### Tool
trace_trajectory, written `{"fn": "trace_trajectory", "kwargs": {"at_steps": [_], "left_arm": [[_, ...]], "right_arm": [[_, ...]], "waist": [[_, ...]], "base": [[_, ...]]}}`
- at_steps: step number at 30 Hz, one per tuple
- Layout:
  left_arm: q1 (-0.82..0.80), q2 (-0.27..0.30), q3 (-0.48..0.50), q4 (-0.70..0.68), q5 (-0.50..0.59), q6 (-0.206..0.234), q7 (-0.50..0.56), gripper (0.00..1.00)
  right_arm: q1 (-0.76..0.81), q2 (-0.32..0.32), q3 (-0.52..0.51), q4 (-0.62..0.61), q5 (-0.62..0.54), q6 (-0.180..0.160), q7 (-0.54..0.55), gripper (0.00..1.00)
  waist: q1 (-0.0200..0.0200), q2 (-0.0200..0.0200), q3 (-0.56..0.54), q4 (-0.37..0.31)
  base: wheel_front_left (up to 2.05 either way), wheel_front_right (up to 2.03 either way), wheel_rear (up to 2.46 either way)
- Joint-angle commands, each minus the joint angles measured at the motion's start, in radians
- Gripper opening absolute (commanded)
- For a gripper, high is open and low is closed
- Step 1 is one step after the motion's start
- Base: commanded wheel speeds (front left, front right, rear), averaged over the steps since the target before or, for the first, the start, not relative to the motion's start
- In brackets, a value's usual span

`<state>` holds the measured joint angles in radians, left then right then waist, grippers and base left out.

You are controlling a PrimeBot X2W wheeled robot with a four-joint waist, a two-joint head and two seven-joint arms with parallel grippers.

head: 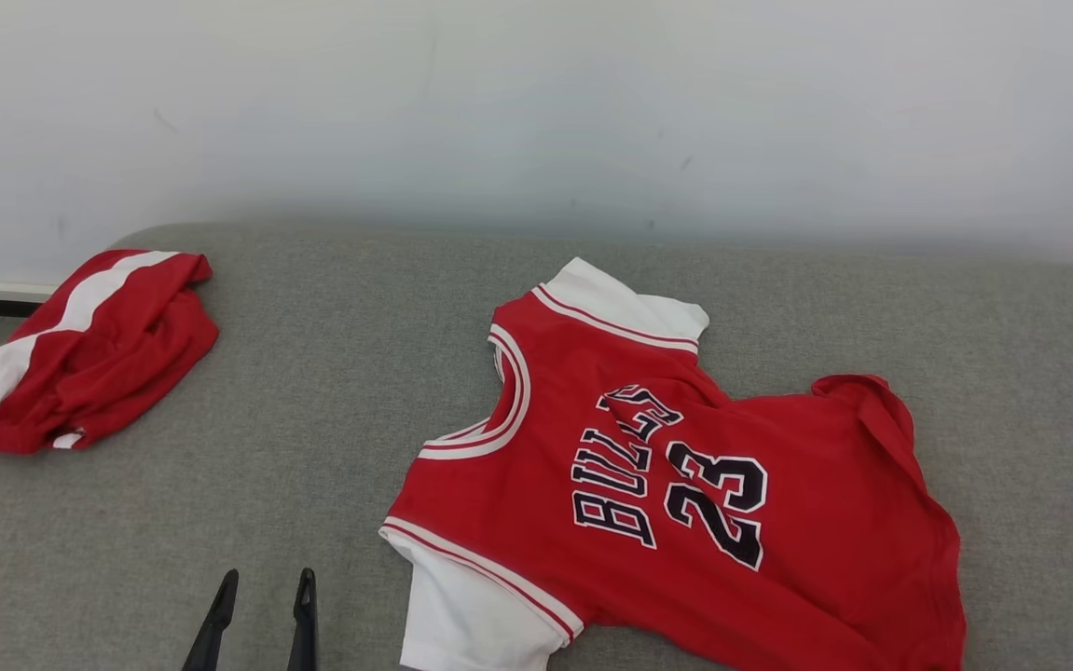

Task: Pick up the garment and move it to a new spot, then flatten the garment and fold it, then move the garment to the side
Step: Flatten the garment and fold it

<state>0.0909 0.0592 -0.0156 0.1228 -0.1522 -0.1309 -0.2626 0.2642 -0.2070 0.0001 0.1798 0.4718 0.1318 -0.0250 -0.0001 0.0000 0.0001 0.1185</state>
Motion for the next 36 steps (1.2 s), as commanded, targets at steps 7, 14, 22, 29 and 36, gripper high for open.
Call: {"fn": "trace_trajectory", "kwargs": {"at_steps": [7,14,22,29,36], "left_arm": [[-0.01,-0.002,-0.007,0.005,0.008,0.001,-0.003,1.0],[-0.026,0.001,-0.018,0.012,0.003,0.001,-0.003,1.0],[-0.029,0.006,-0.017,0.018,-0.002,0.001,-0.003,1.0],[-0.014,0.006,-0.001,0.015,-0.002,0.001,-0.003,1.0],[0.0,0.006,0.025,0.006,0.001,0.001,-0.003,1.0]], "right_arm": [[-0.141,-0.02,0.007,0.08,-0.038,-0.002,0.023,0.0],[-0.323,-0.031,0.008,0.299,-0.042,-0.002,-0.001,0.0],[-0.484,-0.018,0.055,0.504,-0.026,-0.002,-0.141,1.0],[-0.497,-0.036,0.106,0.545,-0.019,-0.002,-0.222,1.0],[-0.412,-0.056,0.099,0.391,-0.018,-0.002,-0.24,1.0]], "waist": [[0.0001,0.0,0.004,0.032],[0.0001,0.0,0.011,0.071],[0.0001,0.0,0.014,0.09],[0.0001,0.0,0.003,0.074],[0.0001,0.0,-0.012,0.027]], "base": [[0.0,0.0,0.0],[0.0,0.0,0.0],[0.0,0.0,0.0],[0.0,0.0,0.0],[0.0,0.0,0.0]]}}
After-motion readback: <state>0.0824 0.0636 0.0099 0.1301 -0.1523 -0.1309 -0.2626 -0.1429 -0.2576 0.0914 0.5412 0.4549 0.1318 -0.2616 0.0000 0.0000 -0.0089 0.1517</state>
